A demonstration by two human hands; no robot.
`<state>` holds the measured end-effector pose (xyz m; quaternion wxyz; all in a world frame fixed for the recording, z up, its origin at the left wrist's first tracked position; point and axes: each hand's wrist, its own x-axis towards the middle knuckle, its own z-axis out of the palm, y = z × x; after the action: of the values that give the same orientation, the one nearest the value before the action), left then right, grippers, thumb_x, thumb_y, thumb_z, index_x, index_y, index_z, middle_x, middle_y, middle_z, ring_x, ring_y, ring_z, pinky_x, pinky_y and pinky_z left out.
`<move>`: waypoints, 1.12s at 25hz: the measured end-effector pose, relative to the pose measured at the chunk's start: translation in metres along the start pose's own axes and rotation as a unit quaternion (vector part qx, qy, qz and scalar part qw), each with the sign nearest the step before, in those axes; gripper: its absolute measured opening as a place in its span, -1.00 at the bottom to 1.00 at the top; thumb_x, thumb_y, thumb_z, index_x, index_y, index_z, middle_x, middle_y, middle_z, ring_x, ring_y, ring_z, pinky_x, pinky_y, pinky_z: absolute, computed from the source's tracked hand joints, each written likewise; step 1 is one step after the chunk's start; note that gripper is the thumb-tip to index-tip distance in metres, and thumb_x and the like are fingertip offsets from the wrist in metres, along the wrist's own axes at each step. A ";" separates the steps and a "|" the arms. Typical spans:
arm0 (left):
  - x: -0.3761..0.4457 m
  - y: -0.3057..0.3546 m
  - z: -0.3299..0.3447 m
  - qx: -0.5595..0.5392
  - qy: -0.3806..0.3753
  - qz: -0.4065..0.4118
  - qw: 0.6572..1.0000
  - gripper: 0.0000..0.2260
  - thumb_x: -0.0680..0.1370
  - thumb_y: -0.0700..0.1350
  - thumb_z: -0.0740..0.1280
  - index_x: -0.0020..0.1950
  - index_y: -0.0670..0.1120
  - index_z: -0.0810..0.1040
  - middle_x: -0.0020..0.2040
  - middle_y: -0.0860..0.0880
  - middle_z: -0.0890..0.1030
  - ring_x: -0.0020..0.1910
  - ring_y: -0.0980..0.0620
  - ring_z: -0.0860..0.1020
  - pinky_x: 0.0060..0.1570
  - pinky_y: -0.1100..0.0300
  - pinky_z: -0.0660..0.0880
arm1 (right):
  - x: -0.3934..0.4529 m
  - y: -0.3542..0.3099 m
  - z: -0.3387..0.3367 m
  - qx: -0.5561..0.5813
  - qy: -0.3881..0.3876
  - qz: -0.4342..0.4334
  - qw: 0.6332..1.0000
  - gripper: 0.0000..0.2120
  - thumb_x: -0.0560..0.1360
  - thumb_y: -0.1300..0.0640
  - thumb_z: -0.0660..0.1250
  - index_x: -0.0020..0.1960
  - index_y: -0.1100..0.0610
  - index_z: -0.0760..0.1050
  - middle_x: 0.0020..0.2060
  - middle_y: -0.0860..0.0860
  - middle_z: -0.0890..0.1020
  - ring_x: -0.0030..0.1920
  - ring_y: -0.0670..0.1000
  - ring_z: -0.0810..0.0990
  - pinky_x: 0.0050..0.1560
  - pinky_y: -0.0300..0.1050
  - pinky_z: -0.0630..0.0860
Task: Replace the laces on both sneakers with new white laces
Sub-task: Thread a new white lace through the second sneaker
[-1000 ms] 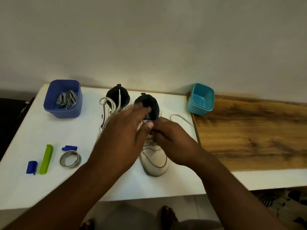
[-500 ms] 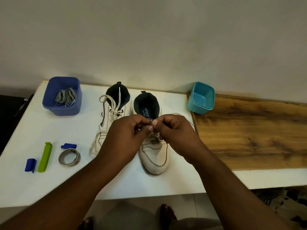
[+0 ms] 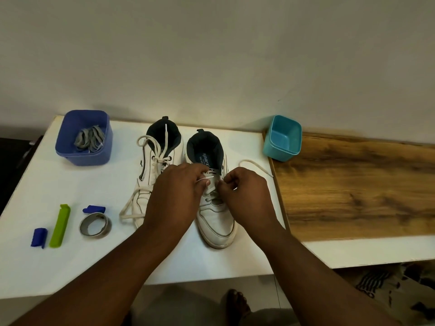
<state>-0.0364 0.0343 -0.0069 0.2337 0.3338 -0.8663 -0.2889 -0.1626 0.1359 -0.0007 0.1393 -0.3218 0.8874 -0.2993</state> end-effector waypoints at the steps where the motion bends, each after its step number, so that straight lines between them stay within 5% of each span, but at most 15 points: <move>1: 0.001 0.000 -0.001 0.002 0.005 -0.008 1.000 -0.82 0.56 -0.06 0.43 0.15 0.01 0.68 -0.03 0.01 0.70 -0.01 -0.05 0.61 -0.02 0.03 0.53 | 0.000 0.000 0.001 -0.003 0.006 -0.006 1.000 -0.93 0.50 -0.01 0.44 -0.11 -0.02 0.62 -0.24 -0.13 0.64 -0.21 -0.12 0.60 -0.14 -0.10 0.61; 7: 0.003 0.010 0.008 0.156 0.068 0.015 0.985 -0.93 0.52 0.04 0.44 -0.02 0.15 0.70 0.02 0.10 0.56 0.22 -0.07 0.42 0.19 -0.08 0.22 | 0.006 0.008 0.001 0.116 -0.028 0.040 0.992 -0.90 0.51 0.17 0.41 -0.15 0.05 0.68 -0.29 -0.06 0.67 -0.24 -0.09 0.64 -0.16 -0.09 0.60; 14: 0.006 0.009 0.020 0.172 0.025 0.012 0.985 -0.92 0.44 -0.01 0.50 -0.10 0.17 0.72 0.21 0.08 0.52 0.46 -0.17 0.29 0.42 -0.30 0.13 | 0.005 0.009 -0.004 0.187 -0.069 0.069 0.978 -0.87 0.53 0.28 0.41 -0.14 0.13 0.69 -0.32 0.02 0.71 -0.36 -0.16 0.63 -0.30 -0.33 0.53; 20: 0.009 0.010 0.019 0.200 0.013 0.003 0.980 -0.90 0.43 -0.08 0.50 -0.12 0.13 0.71 0.11 0.13 0.53 0.44 -0.11 0.30 0.40 -0.18 0.12 | 0.004 0.009 -0.003 0.153 -0.070 0.051 0.984 -0.88 0.53 0.22 0.42 -0.14 0.08 0.71 -0.30 0.00 0.71 -0.23 -0.02 0.70 -0.08 0.00 0.66; 28: 0.010 0.006 0.023 0.171 0.013 -0.006 0.985 -0.92 0.44 -0.04 0.53 -0.11 0.14 0.72 0.10 0.15 0.54 0.43 -0.09 0.31 0.39 -0.18 0.15 | 0.004 0.009 -0.005 0.151 -0.084 0.032 0.984 -0.88 0.53 0.20 0.43 -0.16 0.09 0.70 -0.28 0.00 0.72 -0.24 -0.01 0.69 -0.08 0.07 0.66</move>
<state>-0.0593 0.0391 -0.0179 0.1826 0.3781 -0.8977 -0.1334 -0.1725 0.1414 -0.0028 0.2696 -0.2923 0.8269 -0.3976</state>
